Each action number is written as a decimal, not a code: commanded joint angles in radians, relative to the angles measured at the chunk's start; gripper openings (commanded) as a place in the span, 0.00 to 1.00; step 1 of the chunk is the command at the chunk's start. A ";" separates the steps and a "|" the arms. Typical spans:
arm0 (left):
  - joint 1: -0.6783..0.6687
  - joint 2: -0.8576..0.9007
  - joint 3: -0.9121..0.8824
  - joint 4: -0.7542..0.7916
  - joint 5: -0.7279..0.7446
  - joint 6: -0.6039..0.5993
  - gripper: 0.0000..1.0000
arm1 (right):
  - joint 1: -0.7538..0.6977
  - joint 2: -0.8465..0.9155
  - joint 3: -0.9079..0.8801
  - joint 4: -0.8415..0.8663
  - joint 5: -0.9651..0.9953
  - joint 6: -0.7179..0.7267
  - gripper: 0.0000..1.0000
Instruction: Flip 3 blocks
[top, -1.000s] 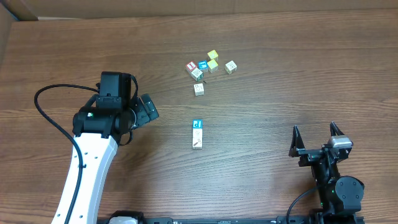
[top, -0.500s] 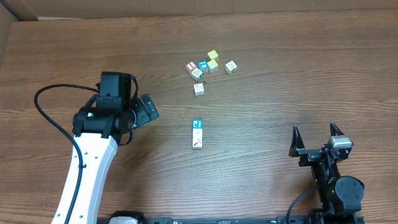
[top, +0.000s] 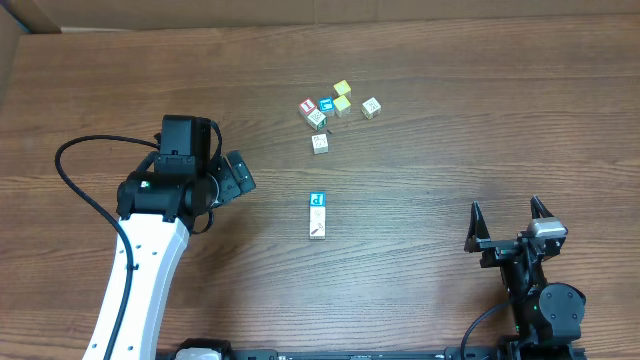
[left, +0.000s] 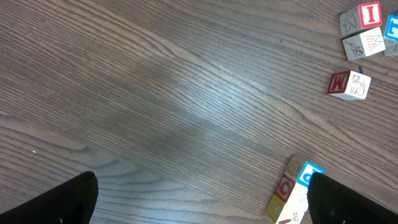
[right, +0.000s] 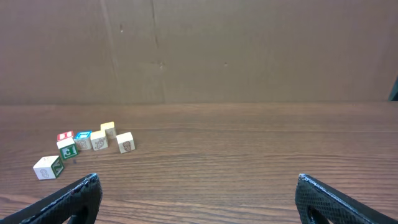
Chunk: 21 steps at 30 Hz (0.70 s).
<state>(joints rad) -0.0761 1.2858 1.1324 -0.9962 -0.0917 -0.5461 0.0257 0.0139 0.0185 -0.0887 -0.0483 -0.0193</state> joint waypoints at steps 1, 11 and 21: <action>0.005 0.008 0.010 0.002 -0.016 0.019 1.00 | -0.006 -0.011 -0.010 0.008 -0.006 -0.004 1.00; 0.005 0.018 0.010 0.002 -0.016 0.019 1.00 | -0.006 -0.011 -0.010 0.008 -0.006 -0.004 1.00; 0.005 -0.091 0.010 0.002 -0.016 0.019 1.00 | -0.006 -0.011 -0.010 0.008 -0.006 -0.004 1.00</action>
<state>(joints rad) -0.0761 1.2804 1.1324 -0.9962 -0.0917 -0.5461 0.0257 0.0139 0.0185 -0.0883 -0.0483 -0.0193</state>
